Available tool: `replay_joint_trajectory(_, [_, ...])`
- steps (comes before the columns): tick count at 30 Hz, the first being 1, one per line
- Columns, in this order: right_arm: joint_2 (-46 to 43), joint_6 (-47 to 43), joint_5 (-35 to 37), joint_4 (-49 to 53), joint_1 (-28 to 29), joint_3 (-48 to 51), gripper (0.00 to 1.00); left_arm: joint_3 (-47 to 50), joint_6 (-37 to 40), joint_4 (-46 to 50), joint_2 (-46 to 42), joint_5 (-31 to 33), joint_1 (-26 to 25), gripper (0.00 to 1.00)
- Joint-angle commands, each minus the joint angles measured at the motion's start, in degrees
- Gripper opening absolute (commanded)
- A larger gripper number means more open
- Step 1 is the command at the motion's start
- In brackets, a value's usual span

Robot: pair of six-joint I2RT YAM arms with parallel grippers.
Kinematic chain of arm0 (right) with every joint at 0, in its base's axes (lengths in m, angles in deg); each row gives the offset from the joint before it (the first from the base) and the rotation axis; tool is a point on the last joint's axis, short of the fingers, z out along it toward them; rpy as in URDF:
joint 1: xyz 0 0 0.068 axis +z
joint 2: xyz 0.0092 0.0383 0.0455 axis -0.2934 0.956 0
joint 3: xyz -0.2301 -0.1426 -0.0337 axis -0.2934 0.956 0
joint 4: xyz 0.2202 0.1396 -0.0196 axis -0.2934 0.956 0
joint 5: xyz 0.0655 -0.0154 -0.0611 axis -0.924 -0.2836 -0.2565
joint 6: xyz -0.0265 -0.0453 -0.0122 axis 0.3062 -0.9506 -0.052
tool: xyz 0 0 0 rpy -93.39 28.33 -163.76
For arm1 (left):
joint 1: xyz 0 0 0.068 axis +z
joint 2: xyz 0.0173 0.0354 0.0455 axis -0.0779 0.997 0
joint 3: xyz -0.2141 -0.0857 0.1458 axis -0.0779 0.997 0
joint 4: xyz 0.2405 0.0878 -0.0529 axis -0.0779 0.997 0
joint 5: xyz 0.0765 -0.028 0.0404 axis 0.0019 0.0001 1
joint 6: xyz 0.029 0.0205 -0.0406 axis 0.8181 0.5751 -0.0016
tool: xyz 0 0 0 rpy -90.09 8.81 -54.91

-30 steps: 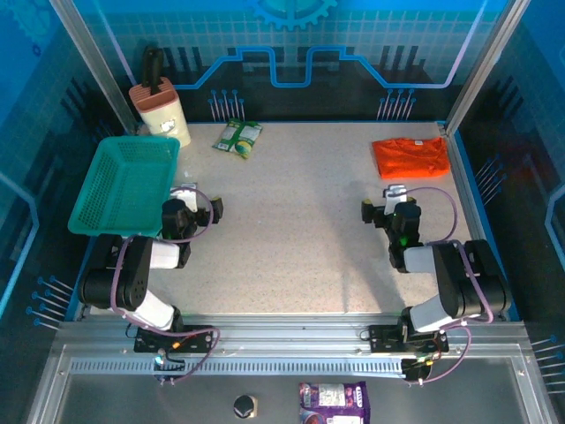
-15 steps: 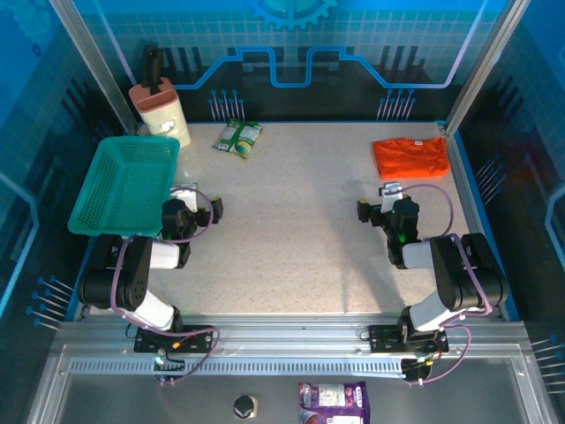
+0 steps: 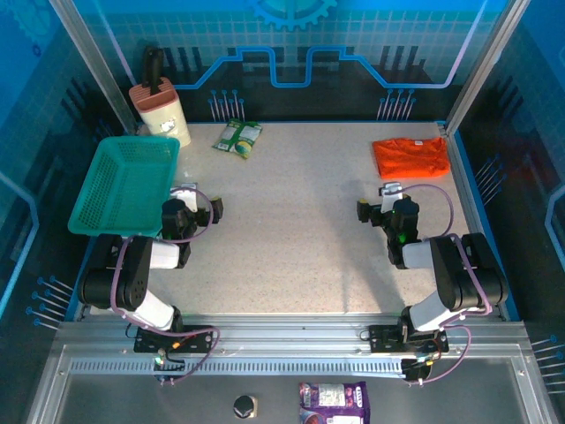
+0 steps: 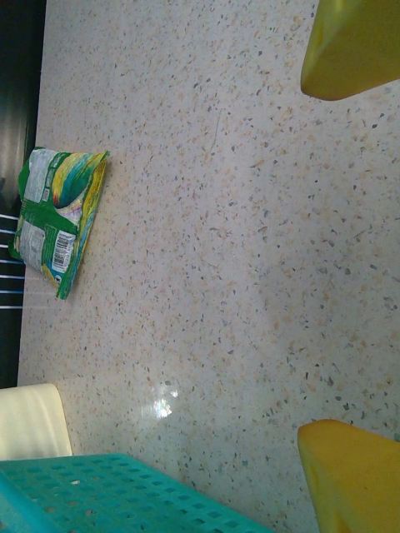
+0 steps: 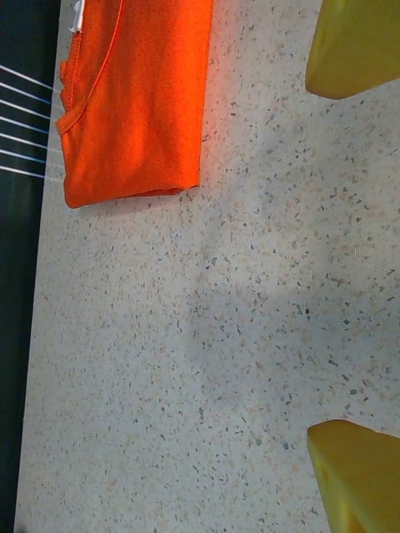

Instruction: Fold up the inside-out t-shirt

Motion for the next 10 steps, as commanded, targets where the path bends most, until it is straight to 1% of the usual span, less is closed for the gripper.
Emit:
replay_joint_trajectory(1, [0.21, -1.08, -0.16, -1.94, -0.43, -1.04, 1.0, -0.88, 1.09, -1.64, 0.25, -1.65, 0.45, 0.99])
replay_joint_trajectory(10, [0.21, -1.02, -2.03, -1.52, -0.9, -1.24, 1.0, -0.89, 1.11, -1.69, 0.22, -1.63, 0.45, 0.99])
